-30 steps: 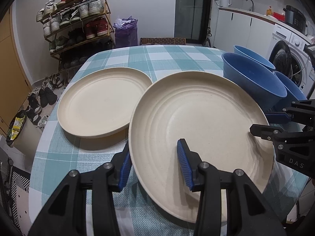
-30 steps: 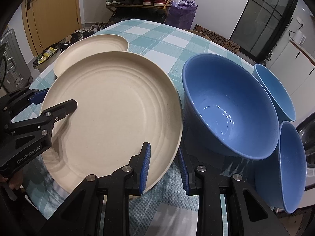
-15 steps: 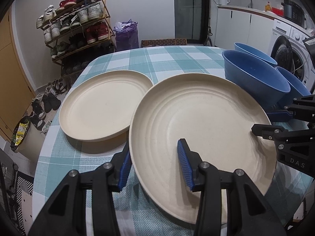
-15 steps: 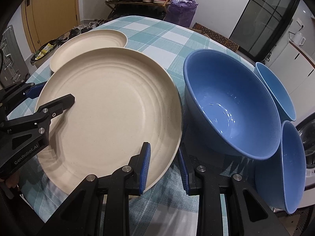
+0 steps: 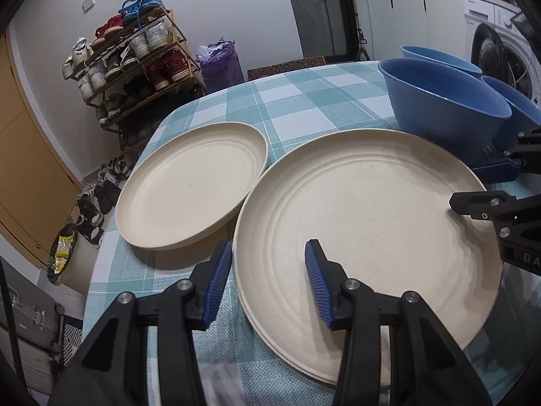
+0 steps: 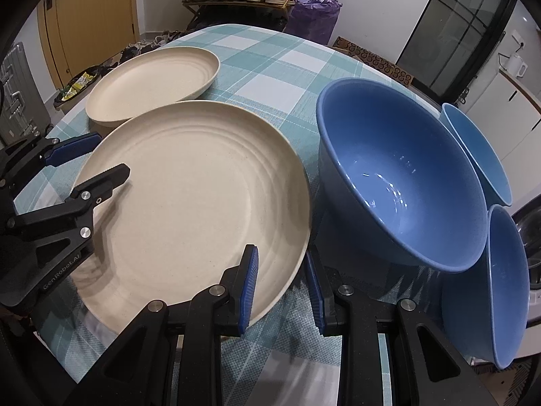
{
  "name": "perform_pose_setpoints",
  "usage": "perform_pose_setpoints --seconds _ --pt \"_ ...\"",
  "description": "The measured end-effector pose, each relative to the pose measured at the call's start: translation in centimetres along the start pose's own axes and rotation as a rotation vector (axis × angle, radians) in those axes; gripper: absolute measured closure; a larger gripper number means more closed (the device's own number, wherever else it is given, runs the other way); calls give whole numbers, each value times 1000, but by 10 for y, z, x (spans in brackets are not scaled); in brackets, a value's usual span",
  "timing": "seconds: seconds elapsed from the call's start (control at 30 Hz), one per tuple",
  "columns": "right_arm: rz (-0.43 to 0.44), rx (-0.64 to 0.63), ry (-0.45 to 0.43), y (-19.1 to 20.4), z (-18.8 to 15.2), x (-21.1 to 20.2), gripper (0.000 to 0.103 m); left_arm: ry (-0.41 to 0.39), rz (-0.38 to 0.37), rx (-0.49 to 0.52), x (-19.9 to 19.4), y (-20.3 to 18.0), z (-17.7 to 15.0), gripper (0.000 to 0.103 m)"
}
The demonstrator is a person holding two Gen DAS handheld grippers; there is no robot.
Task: Organize plates and bowls
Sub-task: 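Lower the plate onto the cream plate and open both grippers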
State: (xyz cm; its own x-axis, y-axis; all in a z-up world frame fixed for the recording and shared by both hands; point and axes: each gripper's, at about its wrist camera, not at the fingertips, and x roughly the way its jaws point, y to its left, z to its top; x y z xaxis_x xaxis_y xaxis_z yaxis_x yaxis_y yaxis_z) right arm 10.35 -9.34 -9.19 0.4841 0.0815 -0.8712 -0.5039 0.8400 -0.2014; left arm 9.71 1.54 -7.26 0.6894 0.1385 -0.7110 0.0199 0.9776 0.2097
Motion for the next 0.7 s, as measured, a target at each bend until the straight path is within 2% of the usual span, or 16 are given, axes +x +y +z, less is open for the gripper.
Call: perform_pose_setpoints --seconds 0.17,0.3,0.5,0.57,0.63,0.7 --pt "2 4 -4 0 0 1 75 1 2 9 0 -1 -1 56" --pt "26 18 -13 -4 0 -1 73 6 -47 -23 -2 7 -1 53" --pt "72 -4 -59 0 0 -17 51 -13 -135 -95 -14 21 4 48" --pt "85 -12 -75 2 1 -22 47 -37 -151 -108 -24 26 7 41" --pt "111 -10 -100 4 2 -31 35 -58 -156 -117 -32 30 9 38" --pt "144 -8 -127 6 5 -40 29 -73 -165 -130 -41 34 12 32"
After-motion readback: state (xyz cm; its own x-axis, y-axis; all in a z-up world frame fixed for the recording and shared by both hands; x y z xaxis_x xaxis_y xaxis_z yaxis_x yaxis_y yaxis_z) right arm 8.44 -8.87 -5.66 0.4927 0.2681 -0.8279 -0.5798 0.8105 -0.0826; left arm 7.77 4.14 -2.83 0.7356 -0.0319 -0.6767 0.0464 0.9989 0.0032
